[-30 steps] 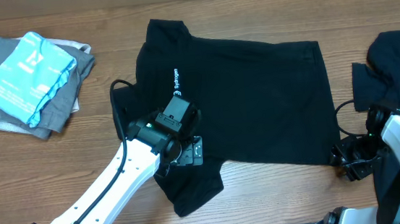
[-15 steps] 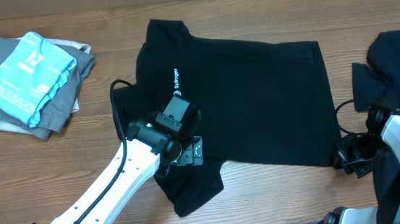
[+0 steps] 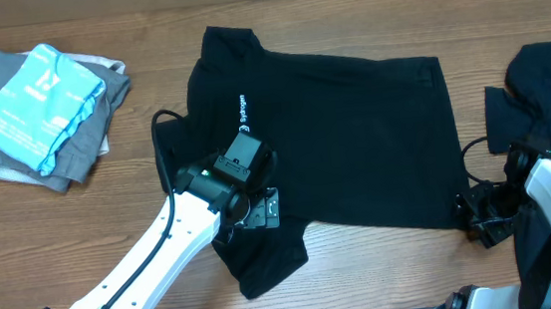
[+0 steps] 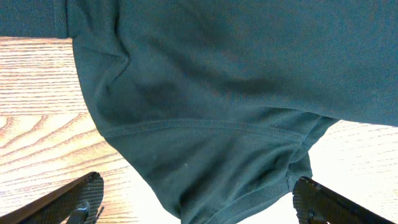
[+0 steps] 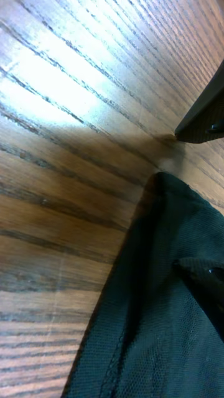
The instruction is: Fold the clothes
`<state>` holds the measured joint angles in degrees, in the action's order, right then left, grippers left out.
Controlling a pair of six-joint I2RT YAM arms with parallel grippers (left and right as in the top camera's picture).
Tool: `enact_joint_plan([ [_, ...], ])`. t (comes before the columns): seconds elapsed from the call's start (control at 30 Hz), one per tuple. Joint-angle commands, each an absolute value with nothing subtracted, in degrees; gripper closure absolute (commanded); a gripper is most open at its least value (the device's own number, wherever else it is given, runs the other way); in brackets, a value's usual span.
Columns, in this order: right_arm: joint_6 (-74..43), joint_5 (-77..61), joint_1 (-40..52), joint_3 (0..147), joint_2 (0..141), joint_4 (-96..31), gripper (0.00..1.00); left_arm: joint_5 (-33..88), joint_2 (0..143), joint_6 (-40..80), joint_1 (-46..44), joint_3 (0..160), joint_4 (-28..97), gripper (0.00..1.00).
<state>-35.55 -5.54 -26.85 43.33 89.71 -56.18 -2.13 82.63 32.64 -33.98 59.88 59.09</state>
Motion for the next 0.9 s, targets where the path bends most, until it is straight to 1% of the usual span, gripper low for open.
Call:
enact_joint_plan([
  [0.0, -35.6, -5.2, -26.7, 43.0, 88.8, -55.6, 0.36, -1.7, 82.4, 31.9, -33.8, 59.5, 59.1, 0.00],
  [0.33, -35.6, -9.3, -26.7, 43.0, 88.8, -52.5, 0.39, -1.7, 82.4, 31.9, -33.8, 59.5, 59.1, 0.00],
  [0.47, -35.5, -9.3, -26.7, 43.0, 88.8, -53.0, 0.52, -1.7, 82.4, 31.9, -33.8, 59.5, 59.1, 0.00],
  [0.63, -31.2, -9.5, -26.7, 43.0, 88.8, -52.7, 0.54, -1.7, 82.4, 31.9, -33.8, 59.5, 59.1, 0.00],
  [0.73, -31.0, -9.5, -26.7, 43.0, 88.8, -52.6, 0.56, -1.7, 82.4, 31.9, -33.8, 59.5, 59.1, 0.00],
  [0.77, -31.0, -9.5, -26.7, 43.0, 88.8, -52.3, 0.60, -1.7, 82.4, 31.9, -33.8, 59.5, 59.1, 0.00],
  [0.87, -31.0, -9.6, -26.7, 43.0, 88.8, -51.5, 0.80, -1.7, 82.4, 31.9, -33.8, 59.5, 59.1, 0.00],
])
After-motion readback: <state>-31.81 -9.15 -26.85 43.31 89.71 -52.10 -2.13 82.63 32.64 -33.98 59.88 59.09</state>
